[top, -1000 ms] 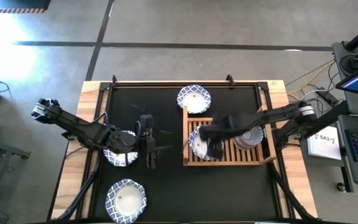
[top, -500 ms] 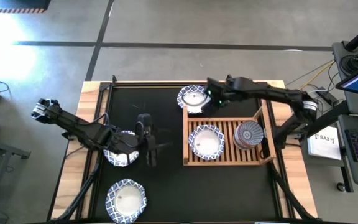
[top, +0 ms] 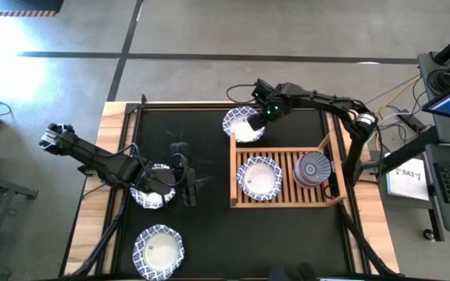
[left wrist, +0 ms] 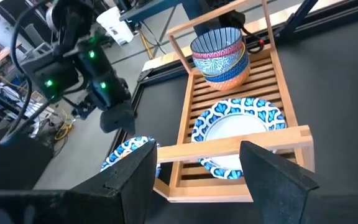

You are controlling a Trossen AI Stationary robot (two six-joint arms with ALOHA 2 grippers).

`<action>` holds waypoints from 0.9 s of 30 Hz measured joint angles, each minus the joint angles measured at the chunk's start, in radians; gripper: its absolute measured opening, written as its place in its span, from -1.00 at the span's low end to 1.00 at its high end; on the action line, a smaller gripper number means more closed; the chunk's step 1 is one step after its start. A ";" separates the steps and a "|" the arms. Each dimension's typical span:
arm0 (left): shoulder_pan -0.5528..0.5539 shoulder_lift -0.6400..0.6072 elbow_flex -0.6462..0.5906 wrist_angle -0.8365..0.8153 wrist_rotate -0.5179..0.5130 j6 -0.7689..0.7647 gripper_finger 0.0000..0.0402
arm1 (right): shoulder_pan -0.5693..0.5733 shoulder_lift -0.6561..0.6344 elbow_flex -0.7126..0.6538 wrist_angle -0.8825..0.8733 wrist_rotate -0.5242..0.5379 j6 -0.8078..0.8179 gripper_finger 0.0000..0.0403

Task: Place and stack bowls onto a shelf
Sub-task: Stack the top white bowl on top of the white bowl on the shelf

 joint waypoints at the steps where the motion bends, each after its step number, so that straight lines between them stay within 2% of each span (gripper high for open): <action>1: 0.000 0.000 0.000 -0.002 -0.001 0.000 0.06 | -0.013 0.014 0.000 0.020 -0.001 0.002 -0.15; 6: 0.000 0.000 0.000 -0.026 -0.011 0.000 0.06 | -0.063 0.077 0.000 0.074 -0.037 0.006 -0.15; 19: 0.000 0.000 0.000 -0.054 -0.014 -0.004 0.06 | -0.083 0.169 0.000 0.173 -0.049 -0.003 -0.16; 27: 0.000 0.000 0.000 -0.061 -0.014 -0.021 0.06 | -0.090 0.201 0.000 0.206 -0.045 -0.019 -0.42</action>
